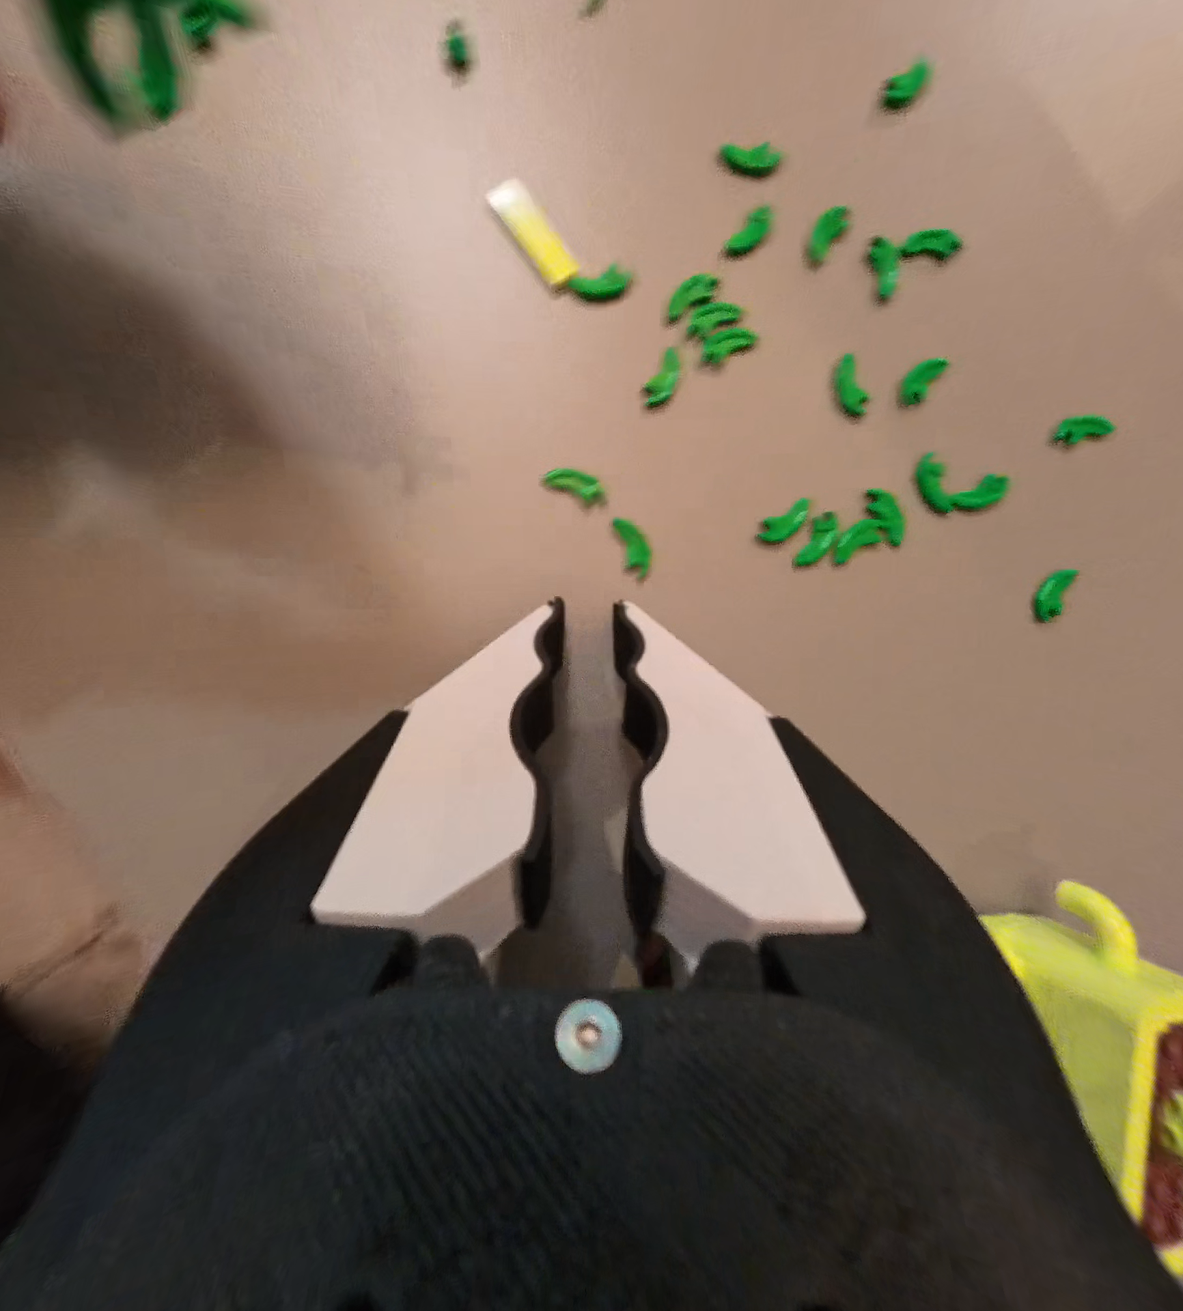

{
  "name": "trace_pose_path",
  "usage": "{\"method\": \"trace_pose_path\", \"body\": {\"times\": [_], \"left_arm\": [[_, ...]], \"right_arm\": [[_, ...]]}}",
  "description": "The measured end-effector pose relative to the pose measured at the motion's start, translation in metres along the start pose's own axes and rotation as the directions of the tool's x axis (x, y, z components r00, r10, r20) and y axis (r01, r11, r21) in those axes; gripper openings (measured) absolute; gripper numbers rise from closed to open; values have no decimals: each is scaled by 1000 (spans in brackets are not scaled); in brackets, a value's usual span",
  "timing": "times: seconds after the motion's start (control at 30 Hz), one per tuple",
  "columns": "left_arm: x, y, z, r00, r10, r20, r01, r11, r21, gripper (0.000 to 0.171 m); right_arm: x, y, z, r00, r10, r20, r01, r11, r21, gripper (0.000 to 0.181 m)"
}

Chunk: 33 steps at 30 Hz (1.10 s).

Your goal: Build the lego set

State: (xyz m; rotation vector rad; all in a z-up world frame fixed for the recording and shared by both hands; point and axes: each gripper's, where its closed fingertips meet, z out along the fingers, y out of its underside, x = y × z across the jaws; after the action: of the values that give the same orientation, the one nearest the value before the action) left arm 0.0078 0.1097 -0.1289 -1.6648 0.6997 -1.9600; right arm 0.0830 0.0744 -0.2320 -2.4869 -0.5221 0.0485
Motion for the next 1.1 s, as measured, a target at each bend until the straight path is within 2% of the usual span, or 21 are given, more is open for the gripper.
{"method": "trace_pose_path", "body": {"times": [0.1,0.17,0.33,0.47,0.57,0.67,0.87,1.03,1.1], "left_arm": [[-3,1,2,999,-33,-20,33,999,-12,5],[-3,0,1,999,-38,-23,38,999,-8,5],[0,-1,-2,999,-35,-34,35,999,-2,5],[3,0,-4,997,-57,-55,57,998,-1,5],[5,0,-7,996,-61,-59,61,998,-1,5],[6,-1,-9,996,-65,-57,66,998,6,5],[8,2,-7,994,-86,-75,86,996,-2,5],[12,7,-1,994,-63,-86,61,998,-28,5],[13,8,-1,995,-61,-84,59,998,-27,5]], "right_arm": [[13,-14,12,994,93,49,-95,995,27,20],[17,-16,18,995,84,59,-84,996,-7,22],[10,-11,17,999,-11,40,16,992,-129,4],[-19,5,3,997,-39,66,51,982,-184,4],[-47,25,-13,997,-20,76,35,978,-204,4],[-61,48,-30,999,28,43,-18,978,-208,4],[-72,92,-61,968,245,44,-231,950,-209,4],[-64,98,-67,972,236,-3,-231,949,-215,19],[-62,102,-70,973,232,3,-226,950,-217,19]]}}
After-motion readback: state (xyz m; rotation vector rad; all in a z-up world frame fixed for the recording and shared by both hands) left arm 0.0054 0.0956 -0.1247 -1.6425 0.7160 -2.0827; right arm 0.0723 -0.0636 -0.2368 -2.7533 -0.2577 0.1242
